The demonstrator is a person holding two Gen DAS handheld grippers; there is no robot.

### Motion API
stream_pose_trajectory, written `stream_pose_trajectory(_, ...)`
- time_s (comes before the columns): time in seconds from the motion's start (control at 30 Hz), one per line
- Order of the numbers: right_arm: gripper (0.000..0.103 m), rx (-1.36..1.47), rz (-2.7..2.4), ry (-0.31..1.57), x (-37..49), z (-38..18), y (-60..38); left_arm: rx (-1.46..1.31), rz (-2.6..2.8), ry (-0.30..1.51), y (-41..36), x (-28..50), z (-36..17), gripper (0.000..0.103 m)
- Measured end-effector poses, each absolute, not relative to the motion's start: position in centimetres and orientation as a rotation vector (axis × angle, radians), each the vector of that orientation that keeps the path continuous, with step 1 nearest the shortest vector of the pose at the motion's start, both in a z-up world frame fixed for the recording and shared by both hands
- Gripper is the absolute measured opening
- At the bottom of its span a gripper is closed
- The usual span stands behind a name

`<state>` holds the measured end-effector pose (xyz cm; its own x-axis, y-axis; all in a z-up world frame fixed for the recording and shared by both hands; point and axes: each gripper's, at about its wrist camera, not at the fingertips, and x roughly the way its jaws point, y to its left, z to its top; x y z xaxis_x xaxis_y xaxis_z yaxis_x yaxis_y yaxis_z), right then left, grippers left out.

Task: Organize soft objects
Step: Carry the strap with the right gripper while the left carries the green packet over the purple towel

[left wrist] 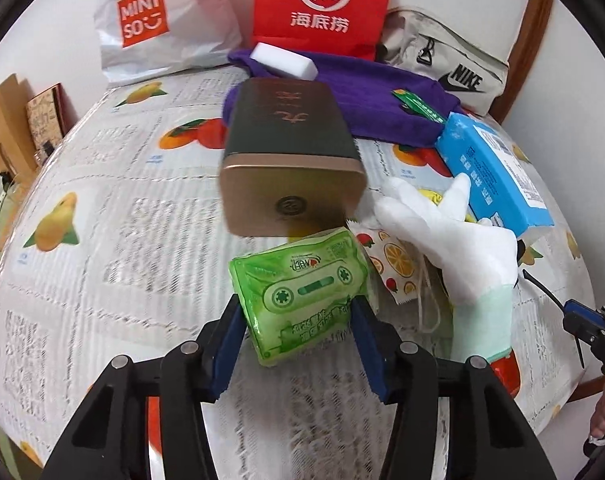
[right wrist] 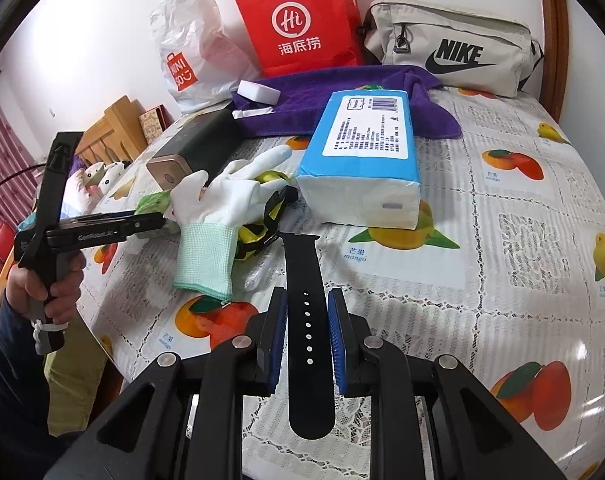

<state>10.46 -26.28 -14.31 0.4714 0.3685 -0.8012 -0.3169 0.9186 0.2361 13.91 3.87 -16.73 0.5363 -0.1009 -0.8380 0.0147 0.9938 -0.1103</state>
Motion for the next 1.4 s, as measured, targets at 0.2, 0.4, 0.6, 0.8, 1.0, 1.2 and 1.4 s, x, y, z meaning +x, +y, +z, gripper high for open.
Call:
stream_pose_trajectory(0.2, 0.02, 0.069, 0.401, 0.979, 10.3, -13.6, -26.7, -0.114, -0.049, 0.97, 5.1, 12.7, -15.0, 0.05)
stream_pose_trajectory(0.4, 0.02, 0.072, 0.393, 0.938, 10.1, -11.7, -27.0, -0.131, -0.04, 0.93, 5.7, 12.2, -12.8, 0.05)
stream_pose_trajectory(0.6, 0.02, 0.066, 0.386, 0.894, 10.7, -9.6, -27.1, -0.138, -0.045, 0.894, 5.7, 12.4, -10.7, 0.05)
stream_pose_trajectory(0.8, 0.02, 0.059, 0.389, 0.848, 12.0, -7.5, -26.7, -0.142, -0.047, 0.867, 5.5, 13.6, -8.8, 0.05)
stream_pose_trajectory(1.0, 0.02, 0.064, 0.394, 0.816, 14.6, -5.9, -26.2, -0.142, -0.047, 0.859, 5.3, 15.6, -7.7, 0.05)
stream_pose_trajectory(1.2, 0.02, 0.065, 0.383, 0.796, 18.3, -5.0, -26.0, -0.135, -0.056, 0.859, 4.7, 18.4, -7.0, 0.05)
stream_pose_trajectory(1.4, 0.02, 0.071, 0.379, 0.777, 22.4, -4.6, -26.0, -0.118, -0.072, 0.877, 3.7, 21.8, -6.9, 0.05)
